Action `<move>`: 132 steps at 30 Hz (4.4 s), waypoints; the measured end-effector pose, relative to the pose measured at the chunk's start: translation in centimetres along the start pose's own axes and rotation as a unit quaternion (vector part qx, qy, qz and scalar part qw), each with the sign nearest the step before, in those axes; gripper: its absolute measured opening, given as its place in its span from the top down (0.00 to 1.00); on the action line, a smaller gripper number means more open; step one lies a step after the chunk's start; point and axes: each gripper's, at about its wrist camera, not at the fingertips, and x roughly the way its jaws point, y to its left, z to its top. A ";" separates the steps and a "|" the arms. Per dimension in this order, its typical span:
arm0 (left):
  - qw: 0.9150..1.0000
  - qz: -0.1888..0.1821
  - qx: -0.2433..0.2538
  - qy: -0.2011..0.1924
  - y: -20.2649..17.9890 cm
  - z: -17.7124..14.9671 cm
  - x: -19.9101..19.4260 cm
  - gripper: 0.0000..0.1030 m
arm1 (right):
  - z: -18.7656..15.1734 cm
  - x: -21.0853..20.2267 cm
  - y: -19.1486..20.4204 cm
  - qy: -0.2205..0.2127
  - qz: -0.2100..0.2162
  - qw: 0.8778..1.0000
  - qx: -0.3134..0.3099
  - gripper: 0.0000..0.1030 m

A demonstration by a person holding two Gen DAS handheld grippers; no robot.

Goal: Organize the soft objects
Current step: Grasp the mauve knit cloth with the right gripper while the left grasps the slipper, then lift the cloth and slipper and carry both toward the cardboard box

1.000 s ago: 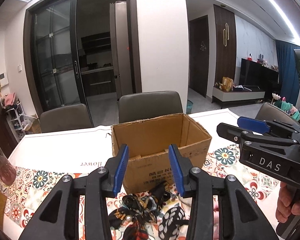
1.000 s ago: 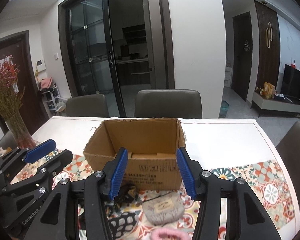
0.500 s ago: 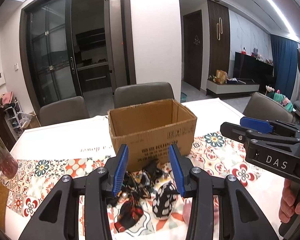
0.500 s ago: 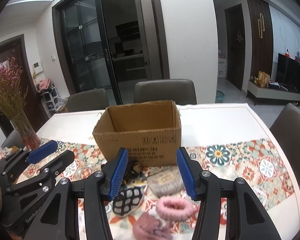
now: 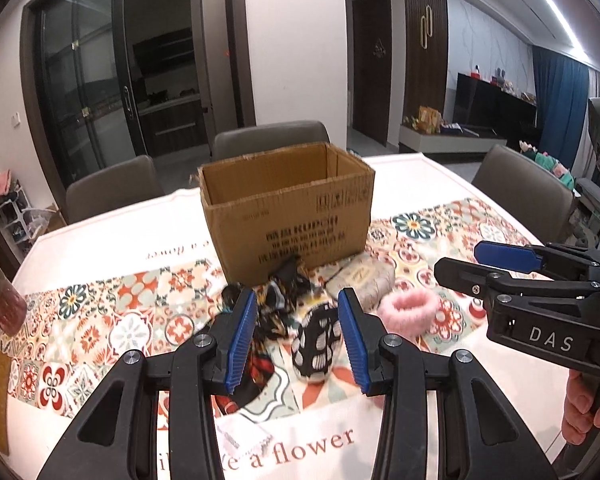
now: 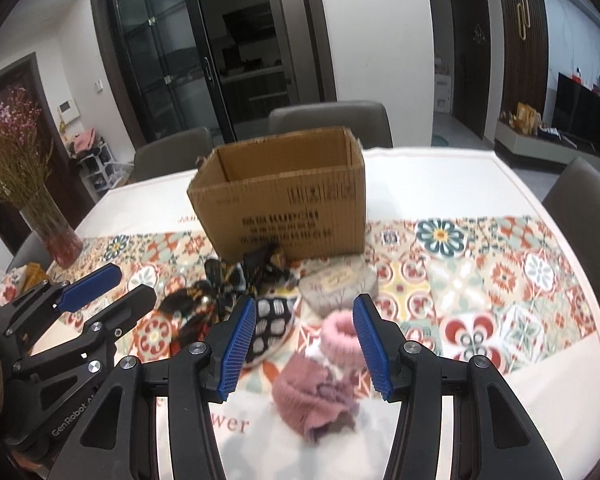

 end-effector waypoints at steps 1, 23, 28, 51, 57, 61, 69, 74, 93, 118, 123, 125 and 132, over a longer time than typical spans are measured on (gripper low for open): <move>1.000 -0.002 0.000 0.004 -0.1 -0.2 0.1 0.60 | -0.3 0.2 0.0 0.006 0.001 1.000 0.002 0.49; 0.995 -0.040 0.034 0.084 0.1 -4.2 6.1 0.55 | -6.1 7.0 -0.8 0.142 -0.009 0.989 0.048 0.49; 0.993 -0.051 0.040 0.097 0.0 -4.7 7.9 0.53 | -7.2 8.8 -1.5 0.168 -0.007 0.984 0.065 0.49; 0.990 -0.063 0.065 0.111 -1.1 -6.0 14.2 0.51 | -9.2 12.6 -2.3 0.182 0.005 0.981 0.070 0.49; 0.989 -0.064 0.073 0.110 -1.6 -6.1 14.9 0.68 | -9.5 12.3 -2.1 0.171 0.006 0.983 0.064 0.54; 0.989 -0.055 0.084 0.109 -2.0 -6.4 15.1 0.78 | -9.7 11.9 -1.7 0.167 0.012 0.985 0.052 0.69; 0.991 -0.046 0.076 0.104 -2.0 -6.8 13.9 0.81 | -9.4 10.9 -1.1 0.162 0.025 0.986 0.041 0.77; 0.993 -0.030 0.066 0.091 -1.8 -6.3 12.1 0.81 | -9.1 9.8 -1.1 0.155 0.034 0.987 0.039 0.77; 0.999 0.008 -0.005 0.049 -1.7 -3.7 5.1 0.81 | -5.5 4.2 -1.1 0.089 0.054 0.994 0.013 0.77; 0.996 0.059 -0.041 -0.053 -0.8 3.1 -0.7 0.81 | 3.5 -0.4 -0.5 -0.046 0.073 0.996 -0.025 0.77; 0.994 0.065 -0.045 -0.071 -0.4 4.5 -1.1 0.81 | 5.0 -0.6 -0.3 -0.067 0.075 0.994 -0.031 0.77; 0.994 0.068 -0.046 -0.077 -0.2 5.0 -1.2 0.81 | 5.6 -0.7 -0.2 -0.075 0.076 0.994 -0.032 0.77; 0.992 0.075 -0.043 -0.094 0.3 6.6 -1.0 0.81 | 7.9 -0.4 0.0 -0.095 0.077 0.992 -0.035 0.77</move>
